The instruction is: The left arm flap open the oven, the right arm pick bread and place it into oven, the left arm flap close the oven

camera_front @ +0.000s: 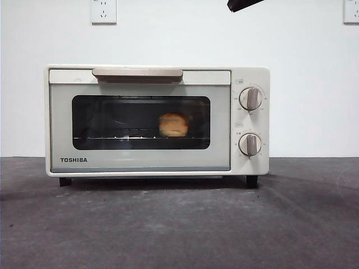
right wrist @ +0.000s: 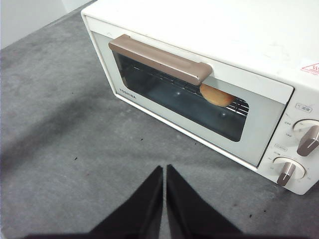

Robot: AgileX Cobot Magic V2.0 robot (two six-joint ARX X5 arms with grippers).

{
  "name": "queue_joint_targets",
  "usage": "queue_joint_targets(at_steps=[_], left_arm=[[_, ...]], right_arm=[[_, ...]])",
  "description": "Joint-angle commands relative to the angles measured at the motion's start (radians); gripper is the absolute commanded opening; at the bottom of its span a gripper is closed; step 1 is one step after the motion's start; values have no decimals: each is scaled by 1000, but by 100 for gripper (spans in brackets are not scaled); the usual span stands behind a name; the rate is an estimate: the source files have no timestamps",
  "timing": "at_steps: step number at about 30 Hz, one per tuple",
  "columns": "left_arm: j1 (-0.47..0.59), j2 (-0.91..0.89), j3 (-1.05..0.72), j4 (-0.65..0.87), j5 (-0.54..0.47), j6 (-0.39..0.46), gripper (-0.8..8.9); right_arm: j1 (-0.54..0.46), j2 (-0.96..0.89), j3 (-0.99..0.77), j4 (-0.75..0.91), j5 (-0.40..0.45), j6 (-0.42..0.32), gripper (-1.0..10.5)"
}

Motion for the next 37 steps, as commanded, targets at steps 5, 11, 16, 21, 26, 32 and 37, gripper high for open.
queue_joint_targets(at_steps=[5, 11, 16, 21, 26, 32, 37], left_arm=[[43, -174, -253, 107, -66, 26, 20], [57, -282, -376, 65, -69, 31, 19], [60, -312, -426, 21, -74, 31, 20], [60, -312, -460, 19, -73, 30, 20], [60, -312, -481, -10, -74, 31, 20], [60, -312, -481, -39, -72, 29, 19], [60, -312, -481, -39, -72, 29, 20]], right_arm=[[10, 7, 7, 11, 0, 9, 6], [10, 6, 7, 11, 0, 9, 6], [10, 6, 7, 11, 0, 9, 6], [10, 6, 7, 11, 0, 9, 6], [10, 6, 7, 11, 0, 9, 6], [10, 6, 7, 11, 0, 9, 6], [10, 6, 7, 11, 0, 9, 6]])
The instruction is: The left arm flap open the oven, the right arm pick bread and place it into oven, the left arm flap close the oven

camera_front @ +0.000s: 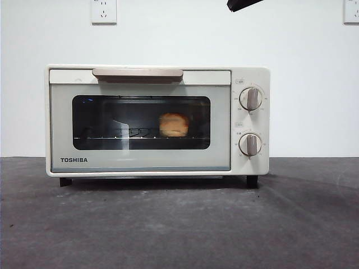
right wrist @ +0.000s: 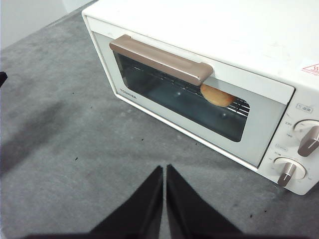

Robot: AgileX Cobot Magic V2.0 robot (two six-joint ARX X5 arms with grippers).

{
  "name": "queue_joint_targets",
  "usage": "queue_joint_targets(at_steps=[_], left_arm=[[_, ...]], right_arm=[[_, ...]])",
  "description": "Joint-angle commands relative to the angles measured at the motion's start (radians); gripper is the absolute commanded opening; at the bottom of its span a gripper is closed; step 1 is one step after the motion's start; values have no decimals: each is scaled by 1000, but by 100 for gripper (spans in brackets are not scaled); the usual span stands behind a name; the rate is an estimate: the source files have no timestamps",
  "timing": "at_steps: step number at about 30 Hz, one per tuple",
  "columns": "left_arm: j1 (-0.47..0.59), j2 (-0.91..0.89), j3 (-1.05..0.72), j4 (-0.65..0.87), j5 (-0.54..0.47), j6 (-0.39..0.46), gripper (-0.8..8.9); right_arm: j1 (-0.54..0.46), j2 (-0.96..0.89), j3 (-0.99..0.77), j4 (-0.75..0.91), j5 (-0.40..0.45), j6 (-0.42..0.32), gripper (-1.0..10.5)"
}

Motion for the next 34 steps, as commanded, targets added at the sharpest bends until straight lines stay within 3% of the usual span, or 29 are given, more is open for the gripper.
queue_joint_targets(at_steps=[1, 14, 17, 21, 26, 34], left_arm=[[1, -2, -21, -5, -5, 5, 20], [1, -2, -21, -5, -5, 5, 20], [1, -2, -21, -5, -5, 5, 20], [1, -2, -21, -5, -5, 5, 20], [1, -2, -21, -5, -5, 5, 20], [1, -2, -21, -5, -5, 5, 20]], right_arm=[[10, 6, 7, 11, 0, 9, 6], [10, 6, 7, 10, 0, 8, 6], [-9, -18, 7, 10, 14, -36, 6], [-100, -60, 5, 11, 14, -79, 6], [-288, -145, -39, 27, -29, -90, 6], [-595, -386, -311, 299, -38, -153, 6]])
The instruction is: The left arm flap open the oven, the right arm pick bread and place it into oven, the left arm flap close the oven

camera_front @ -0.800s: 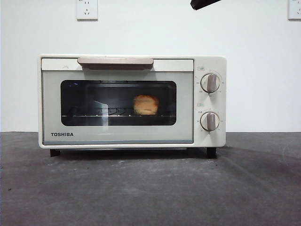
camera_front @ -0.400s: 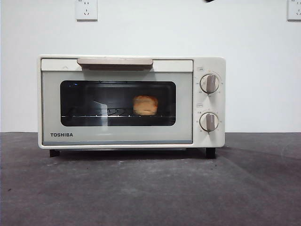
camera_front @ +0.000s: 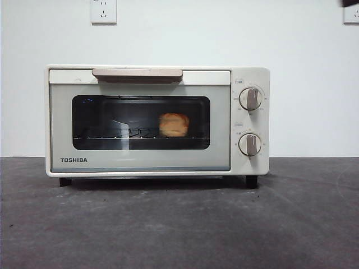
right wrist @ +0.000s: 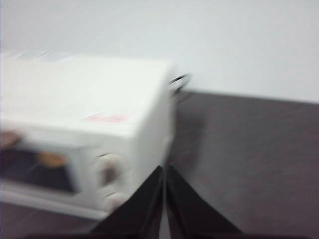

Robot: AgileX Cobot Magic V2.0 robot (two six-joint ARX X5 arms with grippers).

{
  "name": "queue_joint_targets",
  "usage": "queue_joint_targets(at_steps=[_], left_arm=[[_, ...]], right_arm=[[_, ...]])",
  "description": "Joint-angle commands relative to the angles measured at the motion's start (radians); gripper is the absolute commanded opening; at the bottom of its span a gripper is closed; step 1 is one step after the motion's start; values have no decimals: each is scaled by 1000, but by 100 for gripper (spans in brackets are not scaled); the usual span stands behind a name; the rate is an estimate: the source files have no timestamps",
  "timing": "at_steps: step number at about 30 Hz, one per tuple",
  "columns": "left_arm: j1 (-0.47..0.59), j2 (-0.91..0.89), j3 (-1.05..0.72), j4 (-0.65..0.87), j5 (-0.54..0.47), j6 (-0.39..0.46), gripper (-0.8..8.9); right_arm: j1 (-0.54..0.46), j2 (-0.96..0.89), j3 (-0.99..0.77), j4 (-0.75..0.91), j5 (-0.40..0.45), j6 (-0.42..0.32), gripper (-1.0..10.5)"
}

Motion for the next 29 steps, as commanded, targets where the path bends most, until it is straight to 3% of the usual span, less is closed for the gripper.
queue_joint_targets(at_steps=[1, 6, 11, 20, 29], left_arm=[[1, -2, -21, -5, -5, 5, 20], [1, -2, -21, -5, -5, 5, 20], [1, -2, -21, -5, -5, 5, 19], [1, -2, -21, -5, -5, 5, 20], [1, -2, -21, -5, -5, 5, 20]], right_arm=[[-82, -98, -105, 90, -5, -47, 6], [-221, -266, -288, 156, -4, -84, 6], [-292, -398, -428, 187, -1, -103, 6], [-306, -527, -589, 195, 11, -97, 6], [-306, -588, -636, 141, 7, -86, 6]])
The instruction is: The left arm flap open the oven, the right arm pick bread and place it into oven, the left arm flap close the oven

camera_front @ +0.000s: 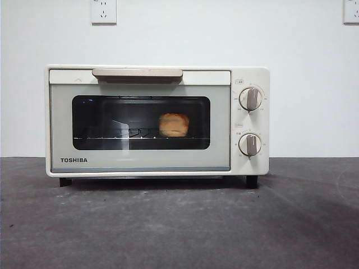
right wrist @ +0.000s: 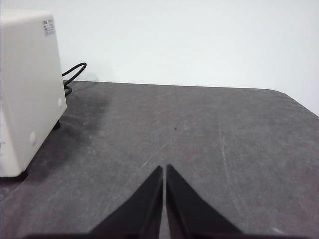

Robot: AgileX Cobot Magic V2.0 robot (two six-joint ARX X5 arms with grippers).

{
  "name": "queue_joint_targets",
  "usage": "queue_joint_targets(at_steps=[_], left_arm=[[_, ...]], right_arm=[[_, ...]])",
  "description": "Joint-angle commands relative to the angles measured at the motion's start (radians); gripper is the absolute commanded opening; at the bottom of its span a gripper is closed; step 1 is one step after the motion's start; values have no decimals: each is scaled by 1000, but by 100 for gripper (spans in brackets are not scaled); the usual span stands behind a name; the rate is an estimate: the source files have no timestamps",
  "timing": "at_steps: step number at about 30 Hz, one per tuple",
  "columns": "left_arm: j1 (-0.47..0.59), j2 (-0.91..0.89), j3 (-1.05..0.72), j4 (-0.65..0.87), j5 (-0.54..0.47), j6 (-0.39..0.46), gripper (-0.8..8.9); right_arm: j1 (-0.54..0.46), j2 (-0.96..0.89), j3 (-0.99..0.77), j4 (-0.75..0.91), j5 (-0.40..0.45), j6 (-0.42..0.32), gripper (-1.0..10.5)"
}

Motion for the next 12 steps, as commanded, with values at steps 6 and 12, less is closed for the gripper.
queue_joint_targets(at_steps=[6, 12], left_arm=[[1, -2, -21, -5, -5, 5, 20], [1, -2, -21, -5, -5, 5, 19]], right_arm=[[-5, -45, -11, -180, 0, 38, 6], [-6, -45, -11, -176, -1, 37, 6]])
